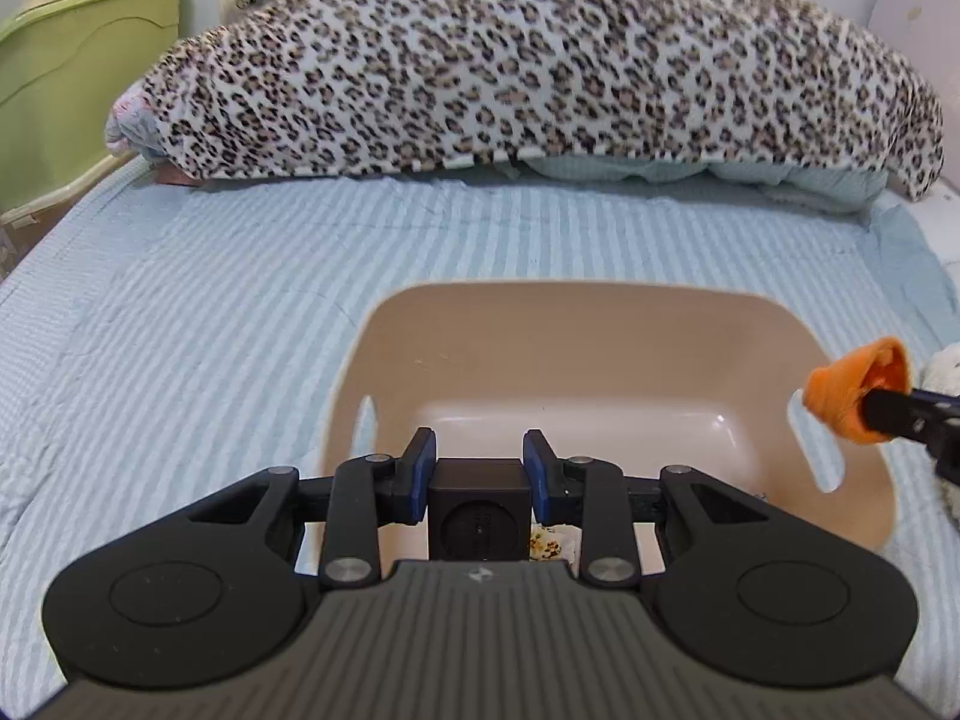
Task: Organize objects
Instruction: 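Carry black box and orange cloth into the basket and open both tools, then grasp the blue-and-white box with the left tool while the right tool grasps the herb bag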
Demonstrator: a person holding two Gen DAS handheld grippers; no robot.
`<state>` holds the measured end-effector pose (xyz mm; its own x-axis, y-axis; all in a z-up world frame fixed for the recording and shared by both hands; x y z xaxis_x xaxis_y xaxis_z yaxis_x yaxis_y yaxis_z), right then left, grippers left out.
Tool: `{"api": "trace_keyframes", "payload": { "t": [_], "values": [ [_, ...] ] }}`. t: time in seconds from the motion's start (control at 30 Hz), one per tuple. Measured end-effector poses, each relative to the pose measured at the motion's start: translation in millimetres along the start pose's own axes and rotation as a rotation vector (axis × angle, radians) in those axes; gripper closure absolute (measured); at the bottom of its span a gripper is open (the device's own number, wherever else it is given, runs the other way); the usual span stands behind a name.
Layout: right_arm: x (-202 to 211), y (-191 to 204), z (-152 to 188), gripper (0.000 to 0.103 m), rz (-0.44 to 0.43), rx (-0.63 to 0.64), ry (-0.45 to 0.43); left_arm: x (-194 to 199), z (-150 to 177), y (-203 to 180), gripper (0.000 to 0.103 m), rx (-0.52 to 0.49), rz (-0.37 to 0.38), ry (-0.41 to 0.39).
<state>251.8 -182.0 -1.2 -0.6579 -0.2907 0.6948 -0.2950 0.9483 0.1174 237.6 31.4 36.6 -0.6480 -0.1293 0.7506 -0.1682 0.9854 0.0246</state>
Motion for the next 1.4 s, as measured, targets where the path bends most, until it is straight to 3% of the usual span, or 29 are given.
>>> {"api": "trace_keyframes", "payload": {
  "t": [0.13,0.27,0.5,0.63,0.67,0.7,0.73,0.83,1.17,1.4],
  "values": [
    [-30.4,2.8,8.9,0.093,0.020,0.014,0.071,-26.6,3.6,-6.4,0.070,0.002,0.013,0.049],
    [-51.3,5.2,21.1,0.093,0.056,0.041,0.120,-42.6,13.4,-17.8,0.070,-0.069,0.010,0.081],
    [-56.5,3.2,33.6,0.090,0.088,0.066,0.162,-54.5,25.3,-22.3,0.070,-0.137,0.023,0.153],
    [-41.8,4.7,27.1,0.058,0.079,0.080,0.140,-38.4,22.2,-19.7,0.066,-0.170,0.016,0.132],
    [-36.8,5.6,25.8,0.051,0.077,0.082,0.136,-32.9,20.3,-18.0,0.061,-0.169,0.018,0.126],
    [-31.0,6.6,24.5,0.040,0.071,0.084,0.130,-26.8,18.9,-16.1,0.046,-0.165,0.019,0.117],
    [-24.8,8.1,23.3,0.037,0.063,0.088,0.126,-20.2,18.3,-13.9,0.036,-0.157,0.018,0.106],
    [-5.7,13.0,21.8,0.028,0.064,0.110,0.107,-4.8,16.8,-8.3,0.035,-0.150,0.020,0.091],
    [45.5,11.0,32.3,0.019,0.024,0.097,0.083,35.7,44.0,15.6,0.033,-0.065,-0.001,0.091],
    [43.9,8.6,65.4,0.016,0.020,0.112,0.133,36.6,76.3,22.5,0.033,-0.054,-0.019,0.129]
  ]
}}
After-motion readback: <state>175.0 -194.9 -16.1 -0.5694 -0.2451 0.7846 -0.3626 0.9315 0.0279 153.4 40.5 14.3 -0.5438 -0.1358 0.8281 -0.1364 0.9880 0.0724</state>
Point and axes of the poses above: each gripper's, at about its wrist camera, not at the fingertips, and x roughly against the way its jaws point, y to its left, z to its underside, the point moved 3 cm from there along -x, roughly the way its jaws point, and after that the axes turned 3 degrees about y, right-handed, at the moved point
